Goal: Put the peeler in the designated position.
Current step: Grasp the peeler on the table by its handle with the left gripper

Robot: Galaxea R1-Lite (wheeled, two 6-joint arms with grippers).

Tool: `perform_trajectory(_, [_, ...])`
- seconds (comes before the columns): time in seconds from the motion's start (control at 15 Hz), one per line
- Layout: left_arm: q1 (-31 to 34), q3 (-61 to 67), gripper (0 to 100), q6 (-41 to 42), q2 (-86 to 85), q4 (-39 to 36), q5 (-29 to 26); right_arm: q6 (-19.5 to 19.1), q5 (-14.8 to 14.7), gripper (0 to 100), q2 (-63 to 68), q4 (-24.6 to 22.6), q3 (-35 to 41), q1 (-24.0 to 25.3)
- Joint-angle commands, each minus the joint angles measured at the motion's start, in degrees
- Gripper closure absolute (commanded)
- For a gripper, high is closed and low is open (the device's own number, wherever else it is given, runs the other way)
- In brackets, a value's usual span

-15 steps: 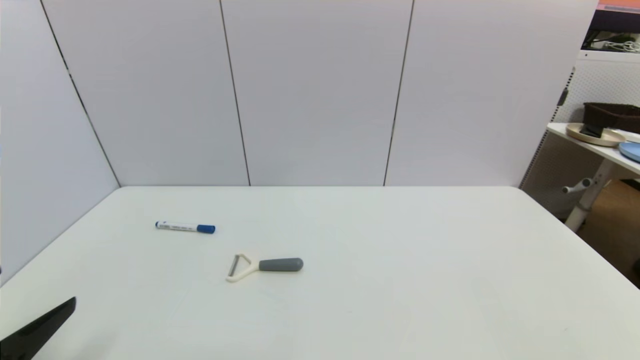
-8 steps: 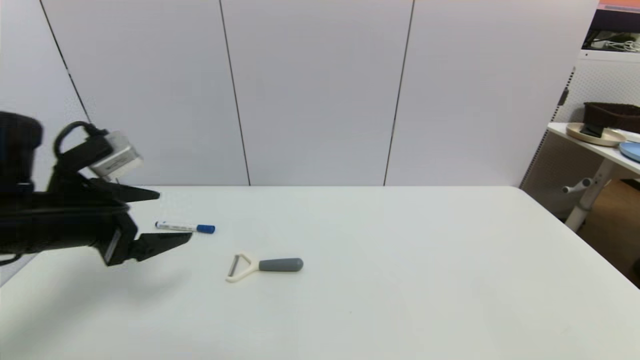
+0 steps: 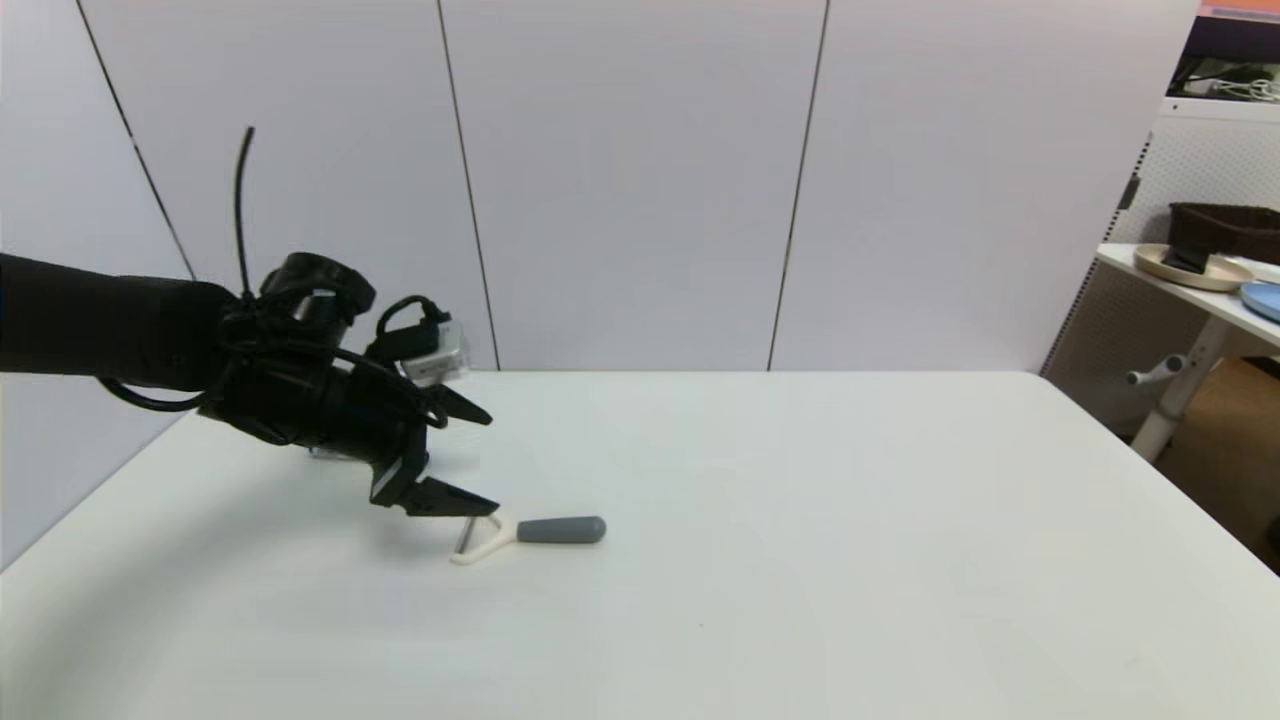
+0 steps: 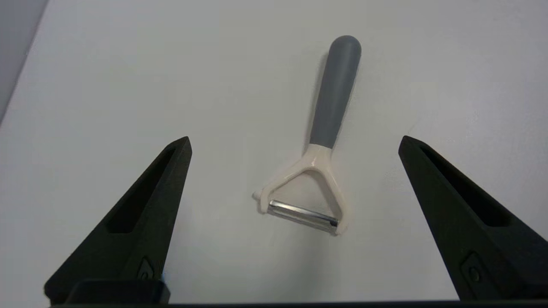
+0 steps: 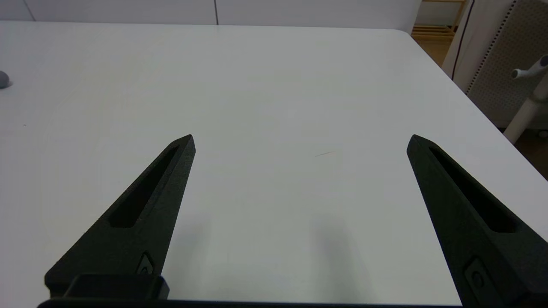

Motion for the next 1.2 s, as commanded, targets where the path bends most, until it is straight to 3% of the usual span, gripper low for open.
perform_trajectory(0.07, [-1.2,-0.76,0,3.82,6.76,1.55,-2.12,-0.02,0.03,0,-0.01,0.03,0.0,0.0])
perform_trajectory(0.47, [-4.89,-0.93,0,3.65,10.89,1.11,-2.47,-0.02,0.03,0,-0.01,0.03,0.0,0.0])
perform_trajectory(1.2, [-5.06,-0.93,0,3.47,11.25,1.11,-2.21,-0.02,0.03,0,-0.01,0.03,0.0,0.0])
